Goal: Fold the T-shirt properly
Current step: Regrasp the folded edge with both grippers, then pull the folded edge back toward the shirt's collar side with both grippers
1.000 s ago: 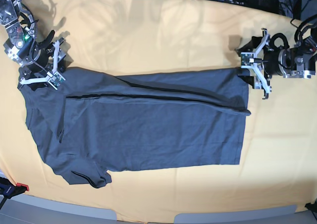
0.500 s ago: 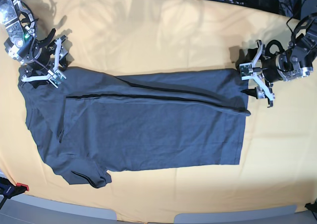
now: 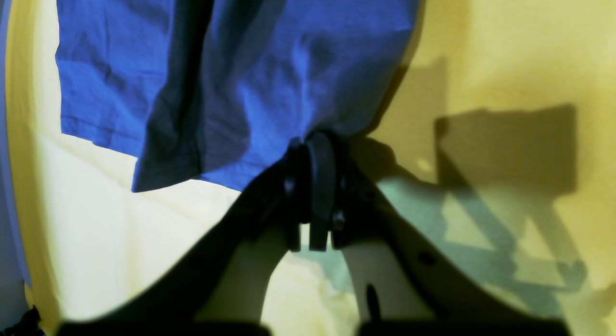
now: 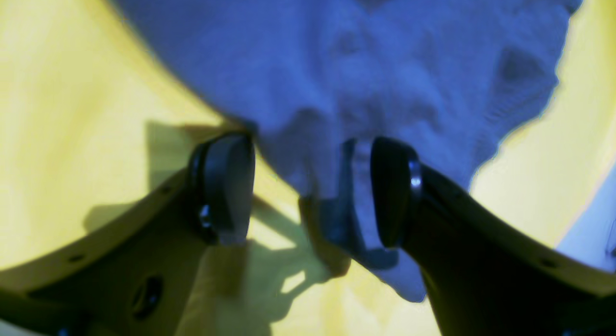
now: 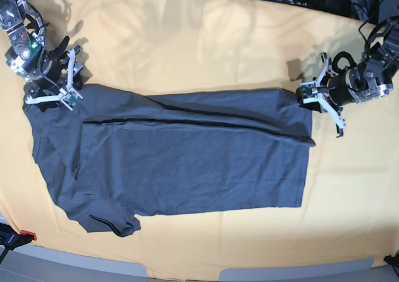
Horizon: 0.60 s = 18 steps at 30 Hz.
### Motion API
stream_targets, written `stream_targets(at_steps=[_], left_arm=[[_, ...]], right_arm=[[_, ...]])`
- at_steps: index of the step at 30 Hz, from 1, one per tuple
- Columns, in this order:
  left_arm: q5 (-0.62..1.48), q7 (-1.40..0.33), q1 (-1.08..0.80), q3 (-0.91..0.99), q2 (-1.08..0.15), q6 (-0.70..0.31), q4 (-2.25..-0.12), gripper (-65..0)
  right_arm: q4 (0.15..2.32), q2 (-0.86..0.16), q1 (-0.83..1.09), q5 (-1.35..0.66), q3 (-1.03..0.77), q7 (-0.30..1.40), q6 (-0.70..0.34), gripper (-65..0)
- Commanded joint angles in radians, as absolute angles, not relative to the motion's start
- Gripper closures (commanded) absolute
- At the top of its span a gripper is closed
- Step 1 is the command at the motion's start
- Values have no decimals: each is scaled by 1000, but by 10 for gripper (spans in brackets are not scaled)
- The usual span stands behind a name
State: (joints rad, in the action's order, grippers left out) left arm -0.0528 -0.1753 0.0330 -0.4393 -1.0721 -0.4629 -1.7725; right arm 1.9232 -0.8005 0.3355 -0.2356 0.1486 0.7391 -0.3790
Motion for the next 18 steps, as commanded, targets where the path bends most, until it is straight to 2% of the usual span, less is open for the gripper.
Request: stream_targets(at_steps=[1,10,18], left_arm=[[-48,-165,47,-427,-1095,-451,-1782,0],[-48,-165,47,-427,-1098,-452,-1782,0],[-49,-164,48,-427,-1151,-452,-1782,0]], right_arm=[[1916,-820,335,-231,138,737,-395,-388],[1802,-825,336,-99,138,701,-401,-387],[1751,-927,336,-77,138,712,-387,-387]])
